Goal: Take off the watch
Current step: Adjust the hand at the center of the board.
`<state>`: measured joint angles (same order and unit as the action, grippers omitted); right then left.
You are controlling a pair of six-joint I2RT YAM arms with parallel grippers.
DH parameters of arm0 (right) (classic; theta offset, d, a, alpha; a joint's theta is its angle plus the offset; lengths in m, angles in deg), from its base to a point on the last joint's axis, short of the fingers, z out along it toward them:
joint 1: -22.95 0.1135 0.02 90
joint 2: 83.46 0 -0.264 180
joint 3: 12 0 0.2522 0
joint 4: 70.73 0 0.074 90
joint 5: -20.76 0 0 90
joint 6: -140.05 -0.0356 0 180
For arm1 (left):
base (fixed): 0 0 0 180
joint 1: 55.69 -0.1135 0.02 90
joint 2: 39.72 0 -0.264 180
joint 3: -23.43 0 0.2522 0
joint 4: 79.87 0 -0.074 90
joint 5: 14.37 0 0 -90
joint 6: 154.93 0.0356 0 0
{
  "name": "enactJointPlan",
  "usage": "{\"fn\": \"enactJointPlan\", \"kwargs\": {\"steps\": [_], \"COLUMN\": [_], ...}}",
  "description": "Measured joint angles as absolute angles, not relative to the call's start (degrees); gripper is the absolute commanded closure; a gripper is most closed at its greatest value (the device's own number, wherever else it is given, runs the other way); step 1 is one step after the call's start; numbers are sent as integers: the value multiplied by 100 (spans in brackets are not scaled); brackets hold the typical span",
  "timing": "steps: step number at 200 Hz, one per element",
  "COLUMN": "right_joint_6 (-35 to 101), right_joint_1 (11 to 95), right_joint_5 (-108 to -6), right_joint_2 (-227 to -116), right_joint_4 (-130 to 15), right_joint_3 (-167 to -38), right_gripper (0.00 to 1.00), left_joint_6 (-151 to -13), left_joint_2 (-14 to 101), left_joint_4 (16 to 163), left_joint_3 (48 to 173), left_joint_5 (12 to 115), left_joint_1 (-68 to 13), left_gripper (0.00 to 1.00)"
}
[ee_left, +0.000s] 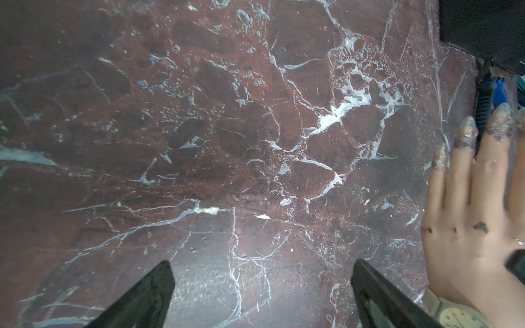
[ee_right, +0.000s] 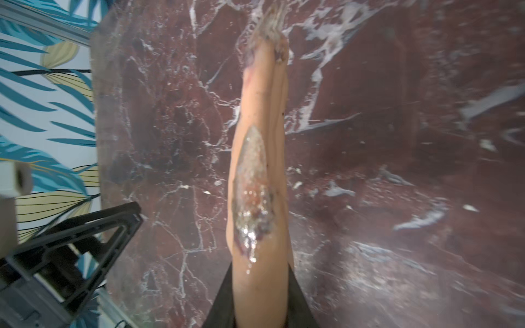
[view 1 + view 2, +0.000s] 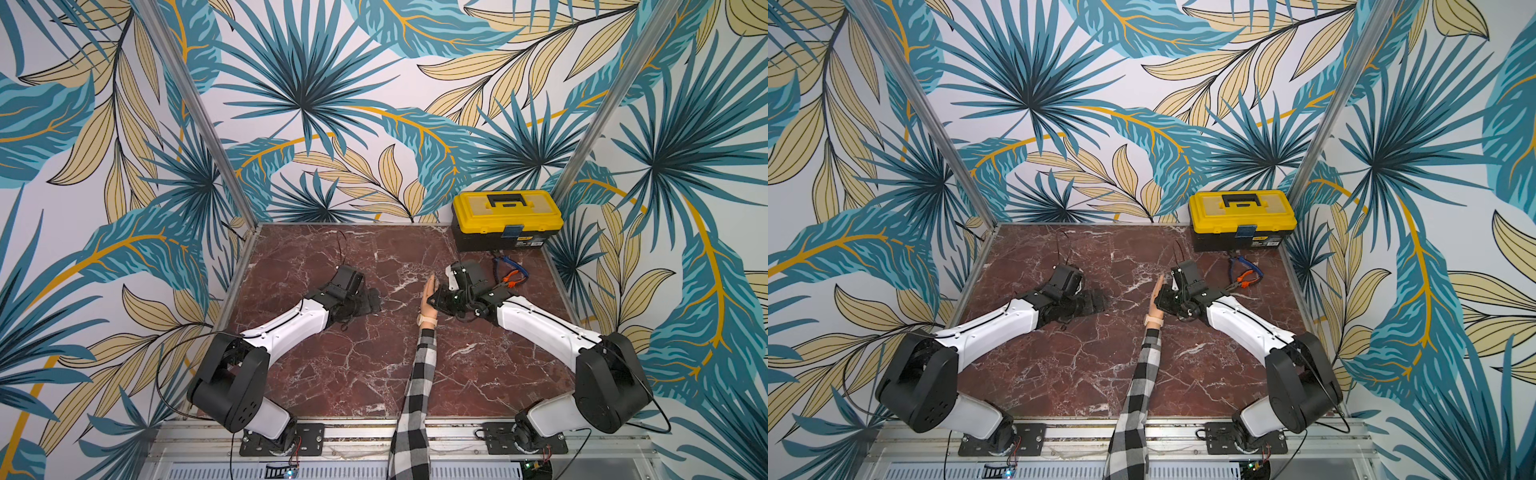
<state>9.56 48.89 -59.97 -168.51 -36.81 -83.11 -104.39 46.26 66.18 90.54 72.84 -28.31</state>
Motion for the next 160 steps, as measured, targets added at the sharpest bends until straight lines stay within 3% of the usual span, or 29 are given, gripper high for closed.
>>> {"fn": "enactJointPlan", "kwargs": {"steps": [42, 94, 114, 160], "right_joint_6": [1254, 1280, 1212, 1039], "right_joint_1": [5074, 5608, 5824, 6322], "right_joint_5": [-6873, -7830, -8045, -8178], "right_joint_2": [-17044, -18128, -18633, -19754], "right_joint_4": [-2337, -1419, -1170, -673], "right_joint_3": [-8774, -9618, -10053, -11521], "right_gripper": [86, 86, 81, 55], "left_joint_6": [-10442, -10507, -10544, -10551], "left_joint_2": [4589, 4589, 4589, 4517], "left_joint_4": [6773, 7112, 7208, 7263], "left_joint_3": [8848, 8599, 8477, 8321], "left_joint_5": [7278, 7173, 7127, 7007], "left_joint_1": [-2875, -3002, -3107, -3338], "left_gripper": [1, 1, 1, 1]}}
